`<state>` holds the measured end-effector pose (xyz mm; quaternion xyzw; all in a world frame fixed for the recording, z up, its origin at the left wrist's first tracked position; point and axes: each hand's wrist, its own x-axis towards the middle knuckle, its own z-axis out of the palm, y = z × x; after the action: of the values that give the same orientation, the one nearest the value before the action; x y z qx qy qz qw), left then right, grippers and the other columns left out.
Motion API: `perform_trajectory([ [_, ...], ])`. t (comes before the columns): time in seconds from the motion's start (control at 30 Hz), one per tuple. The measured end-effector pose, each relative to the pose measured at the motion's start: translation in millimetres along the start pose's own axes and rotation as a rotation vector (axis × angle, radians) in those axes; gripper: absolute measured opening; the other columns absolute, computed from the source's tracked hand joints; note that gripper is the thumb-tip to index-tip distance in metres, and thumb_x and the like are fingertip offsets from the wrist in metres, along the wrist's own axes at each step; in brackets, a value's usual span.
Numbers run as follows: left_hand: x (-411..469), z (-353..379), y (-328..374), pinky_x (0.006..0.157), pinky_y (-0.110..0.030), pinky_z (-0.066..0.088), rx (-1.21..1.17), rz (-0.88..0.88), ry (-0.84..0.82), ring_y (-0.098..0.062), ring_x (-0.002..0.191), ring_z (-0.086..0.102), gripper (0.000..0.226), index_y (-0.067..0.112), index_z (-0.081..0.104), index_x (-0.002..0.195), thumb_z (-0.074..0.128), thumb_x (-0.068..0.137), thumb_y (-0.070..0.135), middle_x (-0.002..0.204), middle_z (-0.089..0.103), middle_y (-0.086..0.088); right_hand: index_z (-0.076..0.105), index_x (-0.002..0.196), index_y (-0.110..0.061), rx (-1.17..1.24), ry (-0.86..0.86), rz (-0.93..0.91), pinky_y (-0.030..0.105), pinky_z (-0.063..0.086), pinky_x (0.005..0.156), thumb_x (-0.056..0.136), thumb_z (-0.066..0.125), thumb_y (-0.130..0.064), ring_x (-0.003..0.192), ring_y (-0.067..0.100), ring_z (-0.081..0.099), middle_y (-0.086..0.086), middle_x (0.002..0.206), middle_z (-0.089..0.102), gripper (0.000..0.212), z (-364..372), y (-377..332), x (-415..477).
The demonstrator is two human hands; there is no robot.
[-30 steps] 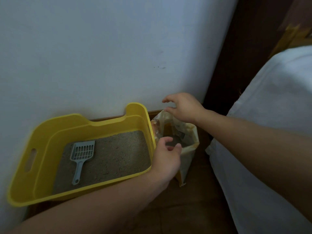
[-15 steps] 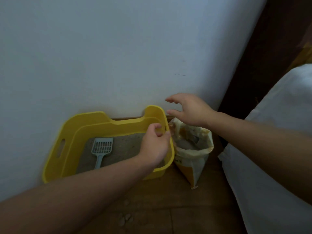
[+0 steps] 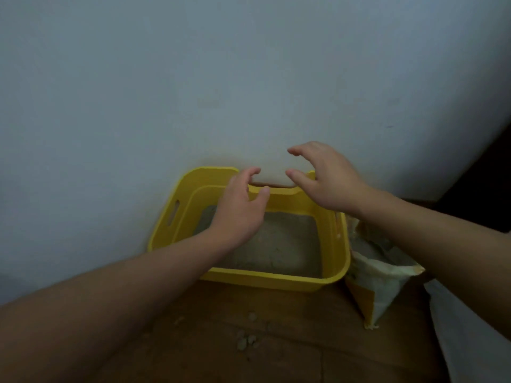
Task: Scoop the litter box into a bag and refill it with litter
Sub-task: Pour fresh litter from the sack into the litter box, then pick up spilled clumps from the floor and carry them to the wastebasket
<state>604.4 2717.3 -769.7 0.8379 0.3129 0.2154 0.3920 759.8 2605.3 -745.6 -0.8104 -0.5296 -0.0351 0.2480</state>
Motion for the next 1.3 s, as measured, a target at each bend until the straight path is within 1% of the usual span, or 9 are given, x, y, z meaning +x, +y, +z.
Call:
perform_trajectory([
  [0.23, -8, -70, -23, 0.105, -0.042, 0.043, 0.173, 0.023, 0.107, -0.017, 0.121, 0.051, 0.042, 0.023, 0.051, 0.136, 0.058, 0.096, 0.031, 0.132, 0.053, 0.001, 0.054, 0.134, -0.013, 0.121, 0.014, -0.1, 0.032, 0.037, 0.103, 0.096, 0.056, -0.037, 0.123, 0.021, 0.051, 0.004, 0.131, 0.059, 0.045, 31, -47, 33],
  [0.5, -38, -130, -49, 0.089, -0.023, 0.038, 0.354, 0.014, -0.024, -0.008, 0.111, 0.051, 0.043, 0.025, 0.05, 0.136, 0.059, 0.095, 0.032, 0.132, 0.052, 0.003, 0.055, 0.132, -0.011, 0.211, -0.086, -0.242, 0.03, 0.038, 0.1, 0.092, 0.05, -0.043, 0.12, 0.022, 0.053, 0.007, 0.129, 0.06, 0.052, 59, -97, 31],
  [0.6, -49, -122, -57, 0.088, -0.021, 0.037, 0.344, 0.062, -0.034, -0.009, 0.109, 0.052, 0.042, 0.024, 0.05, 0.134, 0.06, 0.094, 0.03, 0.129, 0.053, 0.002, 0.056, 0.13, -0.008, 0.194, -0.121, -0.256, 0.034, 0.04, 0.1, 0.091, 0.05, -0.043, 0.118, 0.025, 0.055, 0.01, 0.126, 0.061, 0.053, 64, -99, 10],
  [0.77, -78, -83, -74, 0.085, -0.017, 0.039, 0.261, 0.122, -0.06, -0.007, 0.103, 0.05, 0.04, 0.022, 0.05, 0.132, 0.062, 0.094, 0.028, 0.121, 0.053, 0.004, 0.057, 0.129, -0.007, 0.166, -0.18, -0.251, 0.021, 0.033, 0.088, 0.095, 0.058, -0.036, 0.108, 0.021, 0.056, 0.009, 0.119, 0.062, 0.045, 68, -94, -37],
  [0.83, -91, -70, -79, 0.078, -0.008, 0.037, 0.23, 0.131, -0.103, -0.002, 0.098, 0.048, 0.041, 0.022, 0.05, 0.132, 0.062, 0.093, 0.029, 0.117, 0.052, 0.007, 0.057, 0.128, -0.007, 0.168, -0.209, -0.24, 0.021, 0.035, 0.086, 0.095, 0.058, -0.036, 0.104, 0.019, 0.056, 0.008, 0.115, 0.062, 0.044, 71, -94, -55],
  [0.9, -100, -61, -84, 0.072, -0.007, 0.036, 0.195, 0.141, -0.138, 0.003, 0.092, 0.046, 0.041, 0.023, 0.051, 0.131, 0.063, 0.093, 0.029, 0.111, 0.05, 0.009, 0.058, 0.127, -0.009, 0.176, -0.238, -0.225, 0.024, 0.04, 0.084, 0.095, 0.06, -0.034, 0.097, 0.016, 0.056, 0.006, 0.11, 0.061, 0.041, 74, -96, -70],
  [1.03, -111, -52, -90, 0.067, -0.01, 0.037, 0.172, 0.161, -0.172, 0.0, 0.086, 0.051, 0.035, 0.021, 0.054, 0.125, 0.064, 0.092, 0.026, 0.104, 0.05, 0.009, 0.058, 0.125, -0.014, 0.174, -0.276, -0.198, 0.028, 0.046, 0.079, 0.094, 0.059, -0.036, 0.086, 0.013, 0.056, 0.001, 0.105, 0.058, 0.038, 75, -96, -92],
  [1.13, -121, -46, -98, 0.065, -0.018, 0.04, 0.192, 0.132, -0.233, -0.008, 0.082, 0.054, 0.032, 0.024, 0.054, 0.122, 0.064, 0.091, 0.03, 0.102, 0.053, 0.008, 0.058, 0.127, -0.014, 0.176, -0.309, -0.153, 0.03, 0.048, 0.081, 0.095, 0.058, -0.037, 0.087, 0.012, 0.057, -0.001, 0.105, 0.058, 0.039, 75, -93, -106],
  [1.3, -138, -30, -113, 0.069, -0.025, 0.046, 0.192, 0.097, -0.346, -0.007, 0.082, 0.054, 0.031, 0.026, 0.054, 0.118, 0.066, 0.09, 0.031, 0.098, 0.053, 0.01, 0.059, 0.124, -0.014, 0.158, -0.368, -0.109, 0.032, 0.049, 0.084, 0.094, 0.058, -0.038, 0.091, 0.014, 0.058, -0.001, 0.104, 0.059, 0.038, 84, -85, -132],
])
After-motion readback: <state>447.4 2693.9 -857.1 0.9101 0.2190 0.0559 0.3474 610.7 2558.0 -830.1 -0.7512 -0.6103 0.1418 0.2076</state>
